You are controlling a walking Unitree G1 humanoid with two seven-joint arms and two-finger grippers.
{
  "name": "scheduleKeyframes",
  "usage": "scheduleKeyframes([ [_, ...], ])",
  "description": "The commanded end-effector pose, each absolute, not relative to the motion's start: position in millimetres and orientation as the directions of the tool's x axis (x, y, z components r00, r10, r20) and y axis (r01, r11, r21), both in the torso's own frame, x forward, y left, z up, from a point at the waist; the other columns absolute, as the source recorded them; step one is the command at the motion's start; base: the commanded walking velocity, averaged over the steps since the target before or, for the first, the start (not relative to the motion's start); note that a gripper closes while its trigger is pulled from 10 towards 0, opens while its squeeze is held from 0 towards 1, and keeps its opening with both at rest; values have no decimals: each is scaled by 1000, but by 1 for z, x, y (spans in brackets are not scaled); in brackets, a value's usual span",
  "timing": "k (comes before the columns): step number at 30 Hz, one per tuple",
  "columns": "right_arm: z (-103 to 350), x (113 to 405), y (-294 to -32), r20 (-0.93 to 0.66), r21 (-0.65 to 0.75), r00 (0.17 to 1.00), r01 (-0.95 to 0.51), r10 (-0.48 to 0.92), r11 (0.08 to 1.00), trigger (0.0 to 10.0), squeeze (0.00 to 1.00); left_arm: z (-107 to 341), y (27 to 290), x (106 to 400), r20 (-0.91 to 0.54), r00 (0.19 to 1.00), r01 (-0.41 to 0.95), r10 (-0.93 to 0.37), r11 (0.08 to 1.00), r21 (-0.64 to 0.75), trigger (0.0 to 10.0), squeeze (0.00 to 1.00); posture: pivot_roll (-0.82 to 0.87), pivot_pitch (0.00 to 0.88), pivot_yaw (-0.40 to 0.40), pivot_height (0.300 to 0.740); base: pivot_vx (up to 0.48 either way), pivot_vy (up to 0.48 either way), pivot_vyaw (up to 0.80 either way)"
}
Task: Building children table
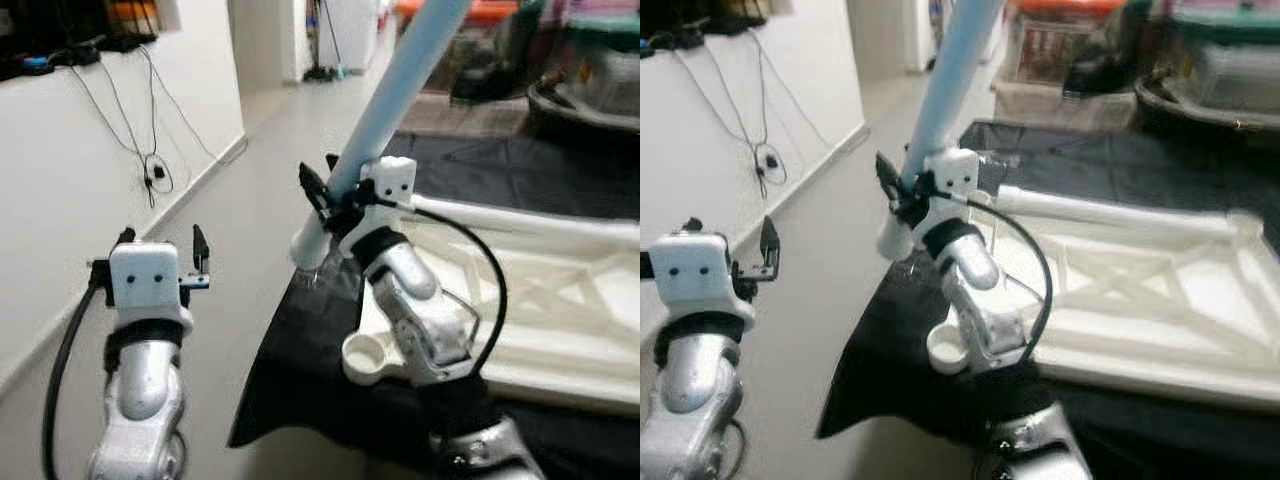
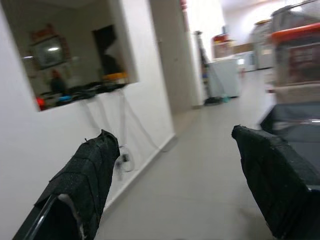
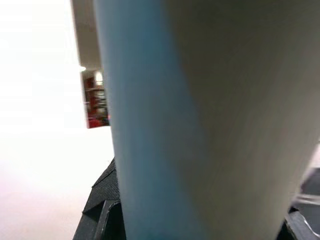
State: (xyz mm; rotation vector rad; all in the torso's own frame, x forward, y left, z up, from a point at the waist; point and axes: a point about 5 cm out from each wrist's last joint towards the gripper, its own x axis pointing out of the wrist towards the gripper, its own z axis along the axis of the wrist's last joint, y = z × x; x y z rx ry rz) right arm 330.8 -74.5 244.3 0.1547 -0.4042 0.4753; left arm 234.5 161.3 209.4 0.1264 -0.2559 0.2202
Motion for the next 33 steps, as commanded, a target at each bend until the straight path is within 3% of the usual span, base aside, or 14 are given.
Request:
scheduleKeyframes([
  [1,246,331,-71,422,57,804,-484,418,873,10000,0,207,163,234,254,946,-235,202,966,108,10000,0,30,0,4,740,0,0,0],
  [13,253,344,-72,415,24,783,-519,464,855,10000,0,205,154,233,239,954,-203,178,976,84,10000,0,0,0,-7,740,0,0,0],
  [16,271,350,-68,423,-69,779,-482,463,874,10000,0,204,153,232,235,957,-196,171,977,89,10000,0,-8,0,9,740,0,0,0],
  [22,281,355,-52,362,-104,735,-580,574,808,10000,0,205,154,231,232,958,-192,166,977,95,10000,0,14,1,8,740,0,0,0],
  [30,290,364,-67,421,-105,753,-513,506,852,10000,0,199,151,222,195,968,-176,158,981,82,10000,0,37,36,21,740,0,0,0],
  [33,289,370,-73,404,-100,731,-562,550,821,10000,0,196,144,216,180,978,-125,109,989,79,10000,0,53,66,12,740,0,0,0],
])
